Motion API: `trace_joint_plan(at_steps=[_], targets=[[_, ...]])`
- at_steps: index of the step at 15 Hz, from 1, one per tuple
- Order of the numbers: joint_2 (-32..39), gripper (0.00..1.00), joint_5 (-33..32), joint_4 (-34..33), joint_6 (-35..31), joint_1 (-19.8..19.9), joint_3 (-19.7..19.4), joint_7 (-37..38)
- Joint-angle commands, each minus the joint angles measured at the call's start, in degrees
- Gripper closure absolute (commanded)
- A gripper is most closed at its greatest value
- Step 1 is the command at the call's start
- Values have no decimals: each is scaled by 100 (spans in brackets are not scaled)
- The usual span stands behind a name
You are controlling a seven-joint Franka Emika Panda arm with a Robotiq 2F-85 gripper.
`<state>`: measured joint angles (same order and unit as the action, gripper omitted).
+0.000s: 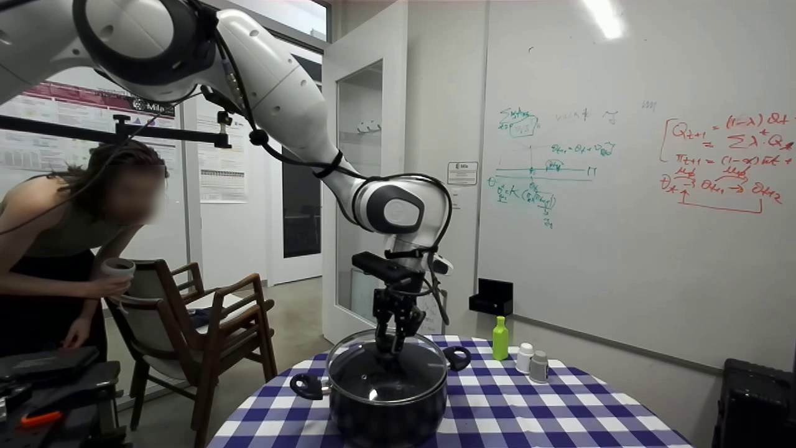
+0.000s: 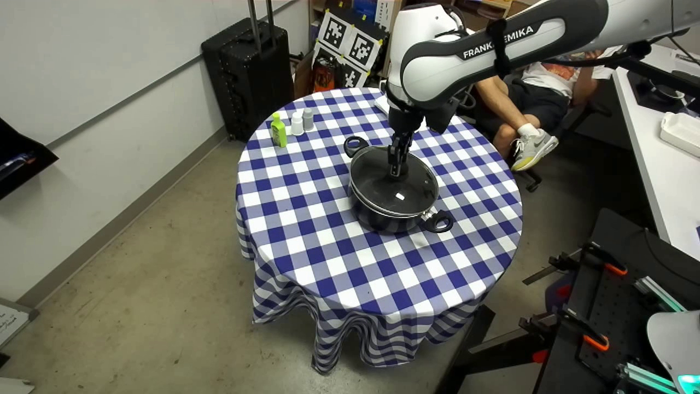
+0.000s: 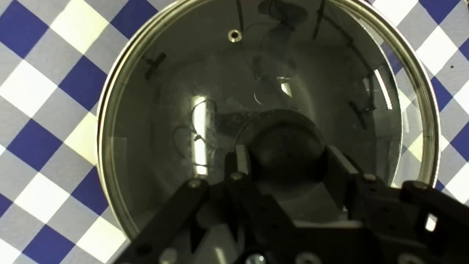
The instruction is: Put the glass lid on the black pot
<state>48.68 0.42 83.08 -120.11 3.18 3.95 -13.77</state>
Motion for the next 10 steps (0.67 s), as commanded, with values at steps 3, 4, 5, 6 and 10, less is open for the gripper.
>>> trace_joint_plan(at_steps=[3, 4, 5, 6, 10], targets=[[-42, 75, -159, -145, 318, -134, -97, 93], [-28, 75, -166, -164, 324, -136, -100, 95], [-24, 75, -168, -173, 324, -135, -102, 98], [-19, 75, -168, -183, 317, -133, -105, 99], [6, 75, -149, -237, 282, -113, -118, 101]])
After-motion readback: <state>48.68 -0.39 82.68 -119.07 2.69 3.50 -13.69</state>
